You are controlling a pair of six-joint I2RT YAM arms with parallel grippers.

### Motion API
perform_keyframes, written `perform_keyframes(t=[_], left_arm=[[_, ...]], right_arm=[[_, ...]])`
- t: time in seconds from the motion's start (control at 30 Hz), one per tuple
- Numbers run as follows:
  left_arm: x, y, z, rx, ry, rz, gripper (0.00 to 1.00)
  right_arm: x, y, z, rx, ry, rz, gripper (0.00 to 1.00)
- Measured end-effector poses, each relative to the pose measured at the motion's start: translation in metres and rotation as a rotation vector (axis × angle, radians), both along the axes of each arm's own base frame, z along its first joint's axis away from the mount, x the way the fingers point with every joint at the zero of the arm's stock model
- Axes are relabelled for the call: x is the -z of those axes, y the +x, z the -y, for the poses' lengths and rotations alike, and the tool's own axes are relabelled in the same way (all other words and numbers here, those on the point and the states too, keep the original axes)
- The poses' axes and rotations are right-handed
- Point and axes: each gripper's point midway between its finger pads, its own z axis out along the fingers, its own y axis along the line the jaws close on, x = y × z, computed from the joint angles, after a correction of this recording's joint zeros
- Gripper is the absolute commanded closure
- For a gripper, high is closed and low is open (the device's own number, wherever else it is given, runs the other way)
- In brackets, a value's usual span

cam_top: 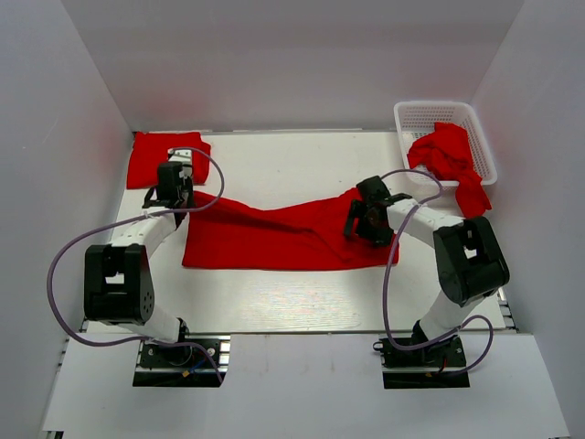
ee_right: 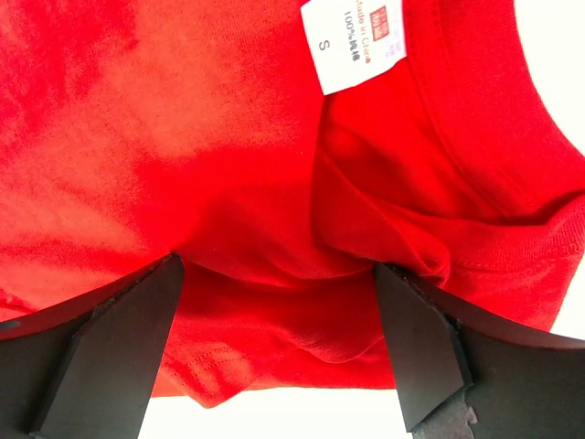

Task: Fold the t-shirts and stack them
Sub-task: Fold the other side of the tshirt into a rectangle

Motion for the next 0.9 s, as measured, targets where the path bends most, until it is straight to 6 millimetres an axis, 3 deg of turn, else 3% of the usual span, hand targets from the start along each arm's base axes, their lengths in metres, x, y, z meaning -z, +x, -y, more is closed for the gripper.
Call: perform_keyframes(t=[0.33,0.5,0.63,0.8,0.9], left_arm=[[-0.033,0.037,0.005,0.060,0.019,0.101,1.00],[-0.033,0.040,0.005,0.065,0.024,0.116,1.00],[-0.007,0.025,0.000,0.020,0.019,0.074,1.00],[0.040,-0.011,-0.005,-0.046,-0.005,-0.036,1.00],[0.052,-0.022,-0.008,-0.083,-0.018,-0.068,1.00]], right_arm=[[0.001,0.017,-0.003,0.026,-0.002,0.032,0.10],[0.000,0.021,-0.004,0.040,0.005,0.049,0.10],[0.000,0.022,-0.004,0.042,0.006,0.053,0.10],[0.001,0.022,-0.004,0.043,0.006,0.053,0.10],[0.001,0.022,-0.004,0.043,0.005,0.052,0.10]])
